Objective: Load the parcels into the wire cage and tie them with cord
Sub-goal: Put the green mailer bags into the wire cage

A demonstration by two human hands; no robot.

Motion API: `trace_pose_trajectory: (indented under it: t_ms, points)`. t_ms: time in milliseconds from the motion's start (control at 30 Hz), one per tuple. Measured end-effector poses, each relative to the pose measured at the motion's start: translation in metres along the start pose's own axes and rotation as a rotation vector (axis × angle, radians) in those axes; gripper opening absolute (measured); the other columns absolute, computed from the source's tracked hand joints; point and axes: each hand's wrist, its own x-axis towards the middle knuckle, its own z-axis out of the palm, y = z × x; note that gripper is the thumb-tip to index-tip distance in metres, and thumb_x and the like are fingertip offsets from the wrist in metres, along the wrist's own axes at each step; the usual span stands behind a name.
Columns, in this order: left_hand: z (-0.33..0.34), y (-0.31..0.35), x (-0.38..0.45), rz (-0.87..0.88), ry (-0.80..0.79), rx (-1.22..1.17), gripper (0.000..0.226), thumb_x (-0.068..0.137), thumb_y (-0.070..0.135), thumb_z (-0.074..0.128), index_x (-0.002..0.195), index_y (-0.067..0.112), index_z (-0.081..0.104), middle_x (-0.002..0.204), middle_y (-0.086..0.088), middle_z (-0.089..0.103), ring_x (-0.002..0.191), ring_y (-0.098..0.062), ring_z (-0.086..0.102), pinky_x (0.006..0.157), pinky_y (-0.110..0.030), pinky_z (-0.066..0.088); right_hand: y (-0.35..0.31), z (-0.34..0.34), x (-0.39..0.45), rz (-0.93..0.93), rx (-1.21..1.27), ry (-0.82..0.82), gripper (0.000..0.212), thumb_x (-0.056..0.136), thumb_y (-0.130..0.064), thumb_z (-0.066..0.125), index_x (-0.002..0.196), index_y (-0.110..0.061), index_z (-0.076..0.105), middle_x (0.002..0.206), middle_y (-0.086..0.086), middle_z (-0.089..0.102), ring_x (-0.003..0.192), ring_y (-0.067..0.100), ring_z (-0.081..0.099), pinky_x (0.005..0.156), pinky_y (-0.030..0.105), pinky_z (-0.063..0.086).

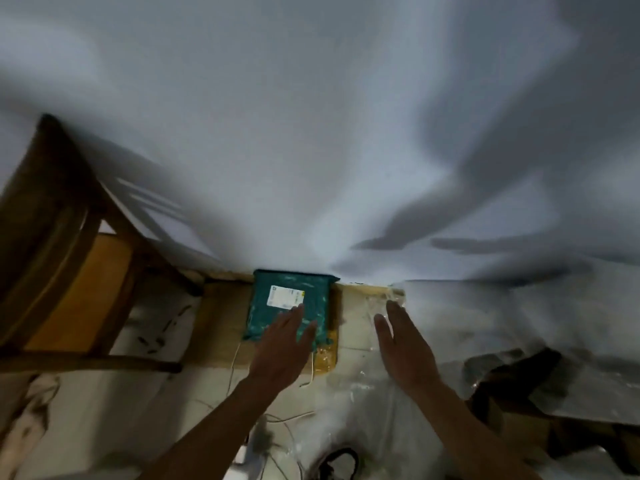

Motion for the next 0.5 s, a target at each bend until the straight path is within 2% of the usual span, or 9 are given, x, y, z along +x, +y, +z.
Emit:
trace_pose_trajectory:
  t_ms: [67, 167, 300, 400, 500]
  points:
    - [-0.005, -0.033, -0.010, -0.055, 0.029, 0.005, 0.078, 0.098, 0.075, 0.016, 0.160, 0.029, 0.028, 0.165, 0.003, 0.034, 0.153, -0.020, 0.027, 0.124, -0.045, 0.027, -0.014, 0.025, 0.008, -0.036, -0.053, -0.074, 0.064, 0.107, -0.055, 0.027, 0.164, -0.026, 0.021, 0.171, -0.008, 0.017, 0.157, 0.008, 0.013, 0.128, 0.035, 0.015]
    - [-0.018, -0.057, -0.038, -0.142, 0.041, -0.010, 0.068, 0.101, 0.067, 0.025, 0.159, 0.031, 0.032, 0.163, 0.002, 0.038, 0.151, -0.020, 0.032, 0.120, -0.042, 0.032, -0.036, 0.052, -0.004, -0.083, -0.115, -0.166, 0.065, 0.107, -0.055, 0.025, 0.164, -0.025, 0.019, 0.171, -0.006, 0.016, 0.158, 0.011, 0.013, 0.127, 0.036, 0.015]
    - [-0.027, -0.078, -0.042, -0.232, 0.047, -0.078, 0.075, 0.094, 0.080, 0.023, 0.155, 0.038, 0.033, 0.157, 0.002, 0.046, 0.145, -0.023, 0.042, 0.113, -0.047, 0.041, -0.049, 0.081, -0.005, -0.110, -0.147, -0.211, 0.062, 0.109, -0.049, 0.030, 0.163, -0.023, 0.020, 0.171, -0.002, 0.020, 0.159, 0.016, 0.013, 0.127, 0.038, 0.017]
    - [-0.019, -0.097, -0.016, -0.309, -0.027, -0.154, 0.087, 0.087, 0.088, 0.021, 0.159, 0.039, 0.024, 0.162, 0.002, 0.038, 0.149, -0.026, 0.035, 0.116, -0.055, 0.036, -0.042, 0.108, 0.011, -0.097, -0.208, -0.245, 0.064, 0.107, -0.051, 0.032, 0.163, -0.022, 0.021, 0.170, 0.003, 0.023, 0.158, 0.020, 0.016, 0.125, 0.040, 0.022]
    - [0.004, -0.126, 0.042, -0.361, -0.113, -0.118, 0.092, 0.088, 0.087, 0.020, 0.162, 0.032, 0.019, 0.168, -0.002, 0.027, 0.153, -0.028, 0.026, 0.122, -0.052, 0.026, -0.031, 0.143, 0.055, -0.114, -0.307, -0.248, 0.067, 0.106, -0.053, 0.032, 0.164, -0.025, 0.015, 0.170, 0.004, 0.023, 0.157, 0.022, 0.019, 0.123, 0.041, 0.028]
